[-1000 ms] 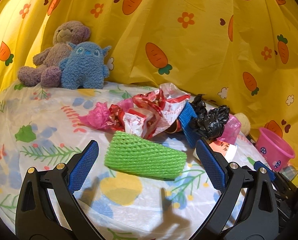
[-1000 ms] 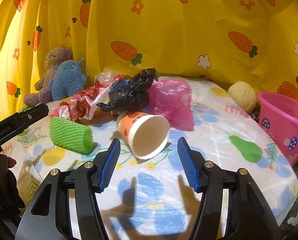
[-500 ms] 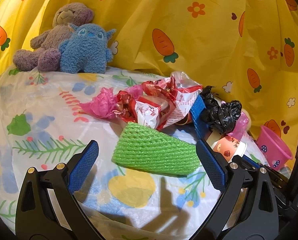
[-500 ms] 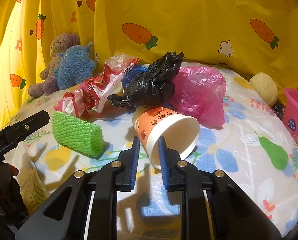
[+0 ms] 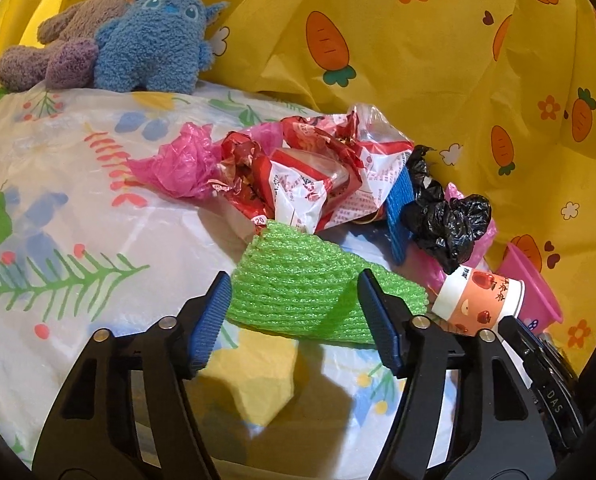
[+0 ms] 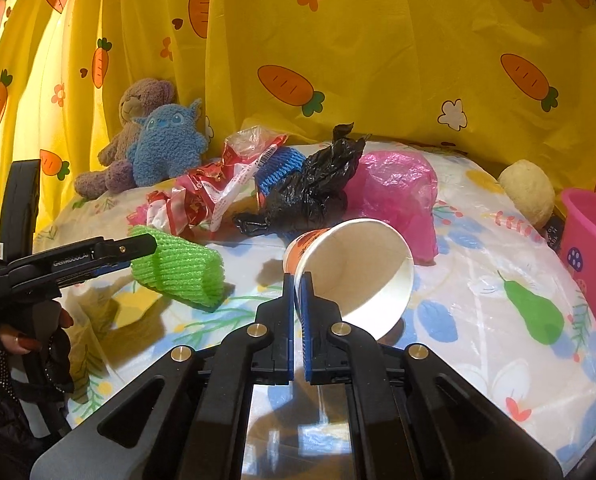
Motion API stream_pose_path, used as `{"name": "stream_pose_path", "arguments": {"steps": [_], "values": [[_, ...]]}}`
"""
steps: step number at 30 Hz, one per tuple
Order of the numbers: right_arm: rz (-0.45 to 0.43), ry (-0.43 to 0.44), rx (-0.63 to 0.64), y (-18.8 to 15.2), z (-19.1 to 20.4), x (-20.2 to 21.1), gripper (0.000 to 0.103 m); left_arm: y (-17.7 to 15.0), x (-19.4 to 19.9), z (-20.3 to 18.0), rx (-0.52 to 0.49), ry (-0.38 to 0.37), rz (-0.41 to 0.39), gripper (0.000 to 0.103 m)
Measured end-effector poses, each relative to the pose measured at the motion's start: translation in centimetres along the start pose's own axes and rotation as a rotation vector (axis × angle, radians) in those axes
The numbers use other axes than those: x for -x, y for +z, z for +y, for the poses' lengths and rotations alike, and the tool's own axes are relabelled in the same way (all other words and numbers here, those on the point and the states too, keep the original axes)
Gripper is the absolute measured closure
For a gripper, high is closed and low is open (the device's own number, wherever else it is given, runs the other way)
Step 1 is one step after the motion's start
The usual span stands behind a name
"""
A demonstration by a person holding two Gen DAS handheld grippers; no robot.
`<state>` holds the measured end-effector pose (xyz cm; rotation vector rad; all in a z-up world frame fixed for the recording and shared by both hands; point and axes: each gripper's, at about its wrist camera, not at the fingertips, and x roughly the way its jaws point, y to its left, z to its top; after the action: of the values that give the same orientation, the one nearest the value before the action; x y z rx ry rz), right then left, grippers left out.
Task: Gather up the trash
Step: 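Grasp the green foam mesh sleeve with the left tool while the right tool grasps another orange-white cup, then lift and carry the green sleeve and the cup over the pink bucket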
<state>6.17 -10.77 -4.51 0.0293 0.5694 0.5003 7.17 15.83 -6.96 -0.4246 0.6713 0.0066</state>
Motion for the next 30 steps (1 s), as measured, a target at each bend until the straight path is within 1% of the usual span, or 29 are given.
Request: {"name": "stream_pose_path", "arguments": {"steps": [2, 3, 5, 6, 8, 9, 10, 13, 16, 18, 19, 20, 21, 22, 23, 24, 28, 30], "values": [[-0.003, -0.005, -0.005, -0.2, -0.4, 0.6, 0.099, -0.1, -0.1, -0.3, -0.014, 0.0, 0.006, 0.051], [-0.004, -0.009, -0.008, -0.2, -0.6, 0.8, 0.099, -0.3, -0.2, -0.5, -0.024, -0.001, 0.011, 0.052], [-0.008, -0.012, -0.016, -0.3, -0.8, 1.2, 0.099, -0.5, -0.5, -0.9, -0.042, -0.005, 0.025, 0.061], [-0.01, -0.015, -0.018, -0.3, -0.9, 1.4, 0.099, -0.6, -0.5, -1.1, -0.047, -0.009, 0.028, 0.063], [-0.014, -0.019, -0.02, -0.4, -1.1, 1.7, 0.099, -0.7, -0.6, -1.3, -0.052, -0.023, 0.031, 0.075], [-0.014, -0.021, -0.021, -0.4, -1.2, 1.7, 0.099, -0.8, -0.6, -1.5, -0.054, -0.03, 0.033, 0.079], [-0.014, -0.021, -0.024, -0.5, -1.2, 1.8, 0.099, -0.8, -0.6, -1.6, -0.058, -0.034, 0.034, 0.086], [-0.015, -0.022, -0.027, -0.8, -1.4, 2.1, 0.099, -1.0, -0.5, -2.2, -0.073, -0.043, 0.031, 0.098], [-0.014, -0.025, -0.03, -0.9, -1.6, 2.2, 0.099, -1.1, -0.3, -2.8, -0.098, -0.034, 0.029, 0.098], [-0.015, -0.028, -0.033, -1.0, -1.7, 2.3, 0.099, -0.9, 0.1, -2.8, -0.09, -0.023, 0.01, 0.095], [-0.016, -0.029, -0.035, -1.0, -1.8, 2.4, 0.099, -0.8, 0.2, -2.7, -0.083, -0.024, 0.007, 0.086], [-0.017, -0.029, -0.037, -1.1, -1.8, 2.5, 0.099, -0.7, 0.3, -2.6, -0.077, -0.016, 0.004, 0.067], [-0.019, -0.029, -0.037, -1.1, -1.8, 2.5, 0.099, -0.6, 0.3, -2.5, -0.07, -0.007, -0.004, 0.054], [-0.021, -0.03, -0.038, -1.1, -1.8, 2.6, 0.099, -0.6, 0.5, -2.5, -0.061, 0.002, -0.021, 0.032], [-0.023, -0.03, -0.039, -1.1, -1.9, 2.6, 0.099, -0.5, 0.5, -2.4, -0.056, 0.002, -0.032, 0.029], [-0.024, -0.03, -0.039, -1.1, -1.9, 2.7, 0.099, -0.4, 0.3, -2.4, -0.056, -0.003, -0.025, 0.029], [-0.023, -0.033, -0.042, -1.2, -2.0, 2.6, 0.099, -0.4, -1.3, -3.0, -0.074, 0.006, 0.031, 0.029], [-0.022, -0.033, -0.045, -1.2, -2.1, 2.7, 0.099, -0.5, -2.3, -3.4, -0.083, 0.006, 0.076, 0.029]]}}
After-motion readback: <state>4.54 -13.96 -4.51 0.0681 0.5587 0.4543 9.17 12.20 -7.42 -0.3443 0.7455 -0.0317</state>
